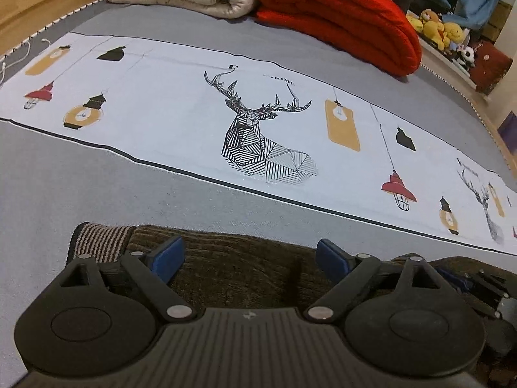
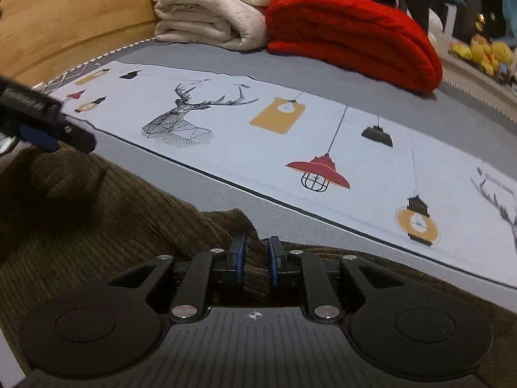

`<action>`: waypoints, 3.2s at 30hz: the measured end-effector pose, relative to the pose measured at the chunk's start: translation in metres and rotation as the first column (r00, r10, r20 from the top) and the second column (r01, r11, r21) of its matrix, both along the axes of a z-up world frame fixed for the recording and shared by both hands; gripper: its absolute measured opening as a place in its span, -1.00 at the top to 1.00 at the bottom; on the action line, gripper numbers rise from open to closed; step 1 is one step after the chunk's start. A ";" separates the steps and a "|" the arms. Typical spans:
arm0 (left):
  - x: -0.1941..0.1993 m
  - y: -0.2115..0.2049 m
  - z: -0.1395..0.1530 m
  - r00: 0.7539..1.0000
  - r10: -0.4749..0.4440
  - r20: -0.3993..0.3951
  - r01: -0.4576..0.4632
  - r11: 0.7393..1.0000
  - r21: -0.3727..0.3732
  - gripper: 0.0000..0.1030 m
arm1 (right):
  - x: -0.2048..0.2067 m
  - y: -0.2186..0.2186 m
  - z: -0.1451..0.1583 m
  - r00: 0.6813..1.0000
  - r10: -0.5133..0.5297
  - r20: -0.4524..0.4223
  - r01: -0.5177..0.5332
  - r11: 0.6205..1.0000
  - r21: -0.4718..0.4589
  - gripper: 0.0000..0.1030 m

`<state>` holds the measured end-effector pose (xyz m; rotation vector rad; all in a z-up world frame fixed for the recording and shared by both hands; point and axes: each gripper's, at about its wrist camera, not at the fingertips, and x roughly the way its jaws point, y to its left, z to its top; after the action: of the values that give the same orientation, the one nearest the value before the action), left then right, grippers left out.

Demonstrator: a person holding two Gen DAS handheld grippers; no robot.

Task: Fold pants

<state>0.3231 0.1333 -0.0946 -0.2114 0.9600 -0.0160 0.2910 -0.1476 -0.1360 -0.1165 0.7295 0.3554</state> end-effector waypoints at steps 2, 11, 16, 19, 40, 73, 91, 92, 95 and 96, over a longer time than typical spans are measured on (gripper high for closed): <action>-0.001 0.002 -0.002 1.000 -0.016 0.003 0.016 1.000 -0.002 -0.79 | 0.009 -0.001 0.000 0.999 0.015 -0.033 -0.015 1.000 -0.002 0.66; -0.002 -0.002 -0.001 0.999 -0.038 0.009 0.038 0.999 0.021 -0.82 | 0.070 -0.015 0.017 0.967 0.126 -0.220 -0.107 0.990 0.095 0.49; -0.001 0.000 -0.002 0.999 -0.043 0.005 0.043 0.999 0.013 -0.82 | 0.109 -0.039 0.001 0.892 0.095 -0.441 0.075 0.933 0.352 0.20; -0.002 0.002 -0.002 0.999 -0.053 0.008 0.053 0.999 0.008 -0.82 | 0.091 -0.030 0.003 0.895 0.169 -0.413 -0.025 0.943 0.332 0.59; -0.007 -0.003 -0.002 0.998 -0.063 0.019 0.063 0.997 0.035 -0.82 | 0.036 -0.028 0.009 0.974 0.008 -0.224 0.073 0.934 0.350 0.93; -0.024 0.009 0.004 0.996 -0.079 0.029 0.078 0.996 0.038 -0.82 | -0.020 0.000 -0.004 0.873 0.212 -0.440 -0.052 0.935 0.350 0.52; -0.025 0.012 -0.001 0.998 -0.067 0.015 0.065 0.992 0.105 -0.82 | 0.036 0.008 0.031 0.999 -0.040 -0.032 0.044 0.989 0.143 0.52; -0.025 0.013 -0.001 0.998 -0.068 0.015 0.066 0.993 0.103 -0.82 | 0.051 0.015 0.015 0.997 -0.036 -0.063 0.041 0.996 0.074 0.54; -0.023 0.015 -0.002 0.997 -0.071 0.012 0.070 0.993 0.095 -0.82 | 0.069 0.021 -0.014 0.999 -0.033 -0.033 0.035 0.998 0.054 0.60; -0.023 0.016 -0.002 0.998 -0.069 0.011 0.068 0.994 0.088 -0.82 | 0.071 0.023 -0.013 0.999 -0.032 -0.022 0.033 0.998 0.049 0.59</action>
<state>0.3002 0.1494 -0.0965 -0.0969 0.9518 -0.0381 0.3615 -0.1246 -0.1494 -0.0542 0.7424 0.3437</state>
